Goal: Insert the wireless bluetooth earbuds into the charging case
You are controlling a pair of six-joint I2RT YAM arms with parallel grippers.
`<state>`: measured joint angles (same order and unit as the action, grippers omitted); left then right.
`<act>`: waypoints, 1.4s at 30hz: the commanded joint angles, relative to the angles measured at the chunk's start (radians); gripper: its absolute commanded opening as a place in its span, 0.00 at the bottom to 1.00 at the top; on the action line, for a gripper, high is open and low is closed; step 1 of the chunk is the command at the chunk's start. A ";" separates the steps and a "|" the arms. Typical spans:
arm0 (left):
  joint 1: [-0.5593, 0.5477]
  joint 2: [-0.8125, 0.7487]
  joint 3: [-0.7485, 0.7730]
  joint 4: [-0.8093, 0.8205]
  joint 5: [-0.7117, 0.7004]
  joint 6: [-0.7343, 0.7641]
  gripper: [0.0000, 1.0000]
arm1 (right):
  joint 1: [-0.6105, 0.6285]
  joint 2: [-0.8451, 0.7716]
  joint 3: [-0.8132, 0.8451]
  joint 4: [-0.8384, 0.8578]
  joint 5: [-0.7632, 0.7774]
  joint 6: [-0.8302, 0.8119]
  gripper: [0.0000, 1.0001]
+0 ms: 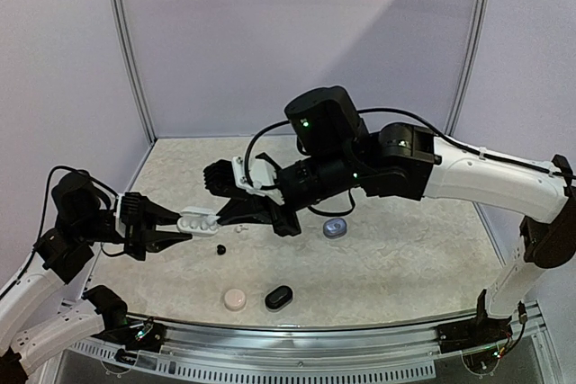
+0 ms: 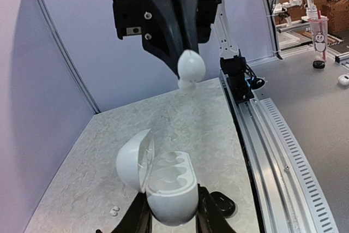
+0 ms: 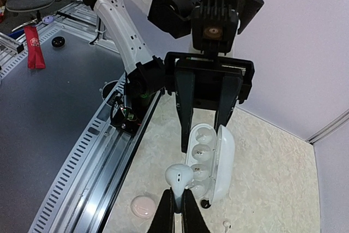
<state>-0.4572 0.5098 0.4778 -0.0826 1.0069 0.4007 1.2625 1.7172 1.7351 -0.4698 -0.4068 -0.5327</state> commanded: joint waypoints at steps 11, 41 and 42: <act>-0.030 -0.002 0.000 0.053 -0.046 -0.077 0.00 | 0.008 0.089 0.064 -0.009 0.023 -0.056 0.00; -0.037 -0.014 0.009 -0.020 -0.036 0.012 0.00 | -0.005 0.123 0.067 -0.023 0.149 -0.028 0.00; -0.037 -0.012 0.009 -0.019 -0.036 0.012 0.00 | -0.005 0.125 0.068 -0.024 0.152 -0.029 0.00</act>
<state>-0.4782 0.4965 0.4763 -0.0891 0.9562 0.3988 1.2621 1.8221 1.7924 -0.4721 -0.2806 -0.5488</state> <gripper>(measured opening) 0.246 0.034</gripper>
